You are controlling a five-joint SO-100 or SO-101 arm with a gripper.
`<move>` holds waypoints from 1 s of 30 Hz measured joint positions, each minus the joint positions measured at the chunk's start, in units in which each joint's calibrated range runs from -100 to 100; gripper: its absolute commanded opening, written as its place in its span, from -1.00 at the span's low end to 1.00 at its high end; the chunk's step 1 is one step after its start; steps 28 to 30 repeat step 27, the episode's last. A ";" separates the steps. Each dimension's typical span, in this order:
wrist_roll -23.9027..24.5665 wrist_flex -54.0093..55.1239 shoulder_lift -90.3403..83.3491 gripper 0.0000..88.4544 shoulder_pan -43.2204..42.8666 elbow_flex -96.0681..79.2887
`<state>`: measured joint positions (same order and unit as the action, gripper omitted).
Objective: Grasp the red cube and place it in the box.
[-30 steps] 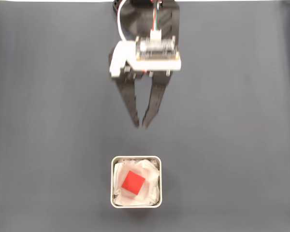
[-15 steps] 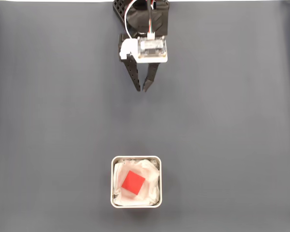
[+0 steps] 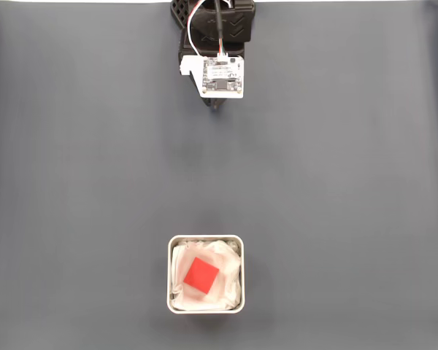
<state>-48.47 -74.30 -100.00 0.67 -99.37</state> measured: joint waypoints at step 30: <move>-0.63 -0.32 0.00 -1.00 0.00 0.00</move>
